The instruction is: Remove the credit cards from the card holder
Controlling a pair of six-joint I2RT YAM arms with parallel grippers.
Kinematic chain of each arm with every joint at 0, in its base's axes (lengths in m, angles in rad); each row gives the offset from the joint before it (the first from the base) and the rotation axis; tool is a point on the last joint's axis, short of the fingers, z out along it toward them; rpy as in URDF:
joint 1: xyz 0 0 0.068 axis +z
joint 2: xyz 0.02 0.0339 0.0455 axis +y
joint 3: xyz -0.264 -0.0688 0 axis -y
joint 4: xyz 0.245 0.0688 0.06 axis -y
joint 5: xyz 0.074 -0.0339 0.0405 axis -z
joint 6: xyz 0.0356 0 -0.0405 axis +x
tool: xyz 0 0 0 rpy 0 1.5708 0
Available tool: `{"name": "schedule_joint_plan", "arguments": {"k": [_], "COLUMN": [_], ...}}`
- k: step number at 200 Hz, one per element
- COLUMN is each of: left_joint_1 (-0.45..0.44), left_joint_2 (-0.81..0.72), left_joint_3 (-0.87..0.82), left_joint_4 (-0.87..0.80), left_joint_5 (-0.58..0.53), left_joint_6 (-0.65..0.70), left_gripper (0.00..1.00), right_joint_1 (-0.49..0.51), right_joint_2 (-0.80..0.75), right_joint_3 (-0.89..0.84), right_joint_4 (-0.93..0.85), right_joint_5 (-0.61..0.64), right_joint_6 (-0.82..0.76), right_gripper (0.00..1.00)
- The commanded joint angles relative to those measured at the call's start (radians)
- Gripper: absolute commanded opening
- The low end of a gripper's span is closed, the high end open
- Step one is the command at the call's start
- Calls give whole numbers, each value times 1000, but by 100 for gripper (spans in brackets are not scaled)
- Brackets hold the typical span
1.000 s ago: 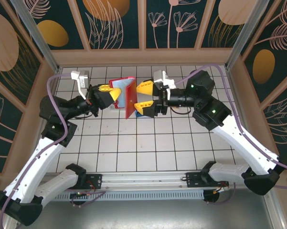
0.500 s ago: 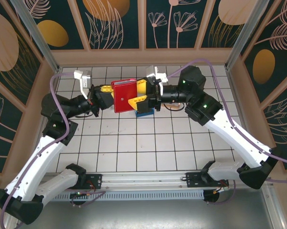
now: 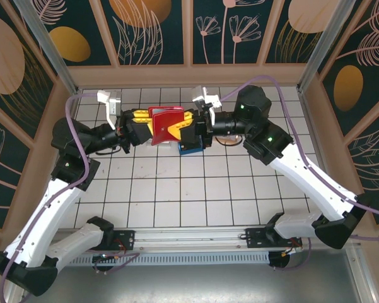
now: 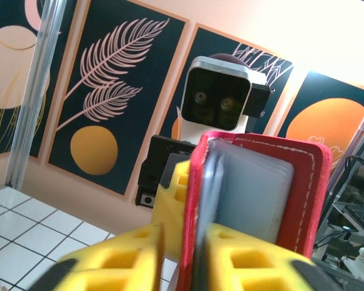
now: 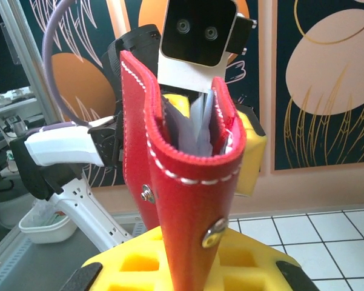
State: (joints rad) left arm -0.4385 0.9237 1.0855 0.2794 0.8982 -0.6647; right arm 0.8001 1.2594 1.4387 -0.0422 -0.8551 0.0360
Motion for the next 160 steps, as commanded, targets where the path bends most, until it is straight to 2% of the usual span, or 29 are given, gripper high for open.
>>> {"name": "schedule_joint_plan", "arguments": {"k": [1,46,62,76,110,141,160], "left_joint_1": [-3,-3,-3,-3,-3,-3,-3], "left_joint_2": [-31,-27,-20,-17,-13,-3,1], "left_joint_3": [45,65,77,87,112,96,90], "left_joint_4": [-81,-175,-203,-224,-314,-287,-270], "left_joint_5": [6,-30,-41,-51,-144,-78,-33], "left_joint_6": [74,135,154,171,222,214,212], "left_gripper": [28,26,22,15,6,6,11], "right_joint_1": [-13,-39,-41,-42,-44,-44,-44], "right_joint_2": [-62,-143,-155,-163,-192,-199,-191], "right_joint_3": [-18,-74,-78,-83,-107,-134,-164], "right_joint_4": [10,37,39,36,44,120,241], "right_joint_5": [69,33,7,-20,-48,3,5], "right_joint_6": [-16,-18,-17,-22,-24,41,126], "right_gripper": [0,0,0,0,0,0,0]}}
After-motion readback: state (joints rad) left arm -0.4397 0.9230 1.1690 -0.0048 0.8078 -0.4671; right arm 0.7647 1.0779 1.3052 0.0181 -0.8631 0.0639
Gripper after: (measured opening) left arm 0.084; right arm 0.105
